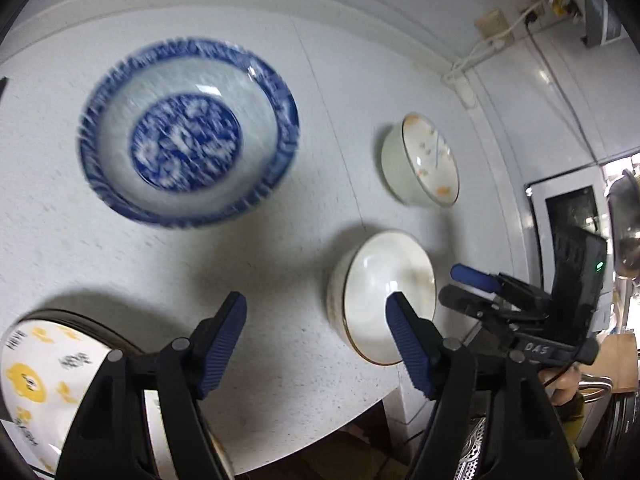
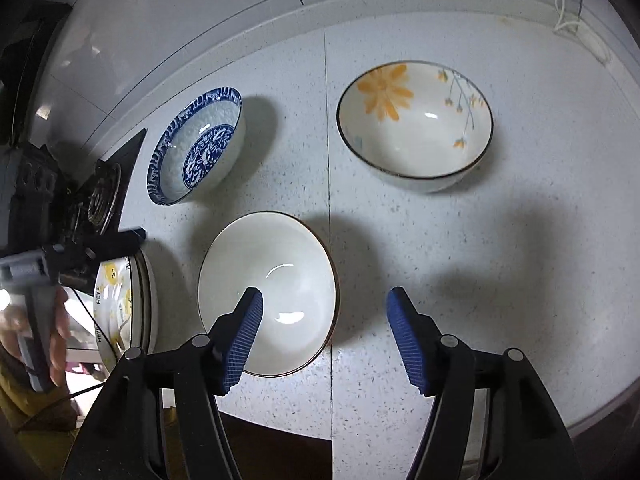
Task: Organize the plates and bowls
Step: 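Move both grippers to the brown-rimmed white bowl and close on its rim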
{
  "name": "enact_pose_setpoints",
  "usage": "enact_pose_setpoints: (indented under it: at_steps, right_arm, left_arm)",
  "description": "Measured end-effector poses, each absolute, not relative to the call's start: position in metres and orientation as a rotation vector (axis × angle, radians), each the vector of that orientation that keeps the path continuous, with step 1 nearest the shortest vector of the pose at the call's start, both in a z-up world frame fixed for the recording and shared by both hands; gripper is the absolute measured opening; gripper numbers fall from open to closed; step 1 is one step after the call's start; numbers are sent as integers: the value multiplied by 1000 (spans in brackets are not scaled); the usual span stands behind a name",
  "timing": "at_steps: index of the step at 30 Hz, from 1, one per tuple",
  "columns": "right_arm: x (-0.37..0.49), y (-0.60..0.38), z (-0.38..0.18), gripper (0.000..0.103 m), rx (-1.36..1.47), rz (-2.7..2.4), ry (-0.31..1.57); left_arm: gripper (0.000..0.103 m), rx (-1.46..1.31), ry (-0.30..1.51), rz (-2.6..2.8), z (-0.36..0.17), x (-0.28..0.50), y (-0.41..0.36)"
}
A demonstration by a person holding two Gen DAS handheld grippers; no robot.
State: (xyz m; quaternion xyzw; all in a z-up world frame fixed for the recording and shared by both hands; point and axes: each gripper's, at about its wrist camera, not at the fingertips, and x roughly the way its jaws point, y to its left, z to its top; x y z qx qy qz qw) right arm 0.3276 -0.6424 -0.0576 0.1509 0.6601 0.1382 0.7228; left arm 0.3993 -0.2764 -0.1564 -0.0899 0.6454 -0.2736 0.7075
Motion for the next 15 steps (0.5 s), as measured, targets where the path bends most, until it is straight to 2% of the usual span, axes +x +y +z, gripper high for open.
enact_pose_setpoints:
  at_steps: [8, 10, 11, 12, 15]
  right_arm:
    - [329, -645, -75, 60, 341, 324, 1508]
    - [328, -642, -79, 59, 334, 336, 1520]
    - [328, -640, -80, 58, 330, 341, 1524]
    - [328, -639, -81, 55, 326, 343, 1528]
    - [327, -638, -87, 41, 345, 347, 1544]
  left_arm:
    - [69, -172, 1522, -544, -202, 390, -311]
    - [61, -175, 1534, -539, -208, 390, -316]
    - [53, -180, 1542, -532, -212, 390, -318]
    - [47, -188, 1546, -529, -215, 389, -319]
    - [37, -202, 1563, -542, -223, 387, -323]
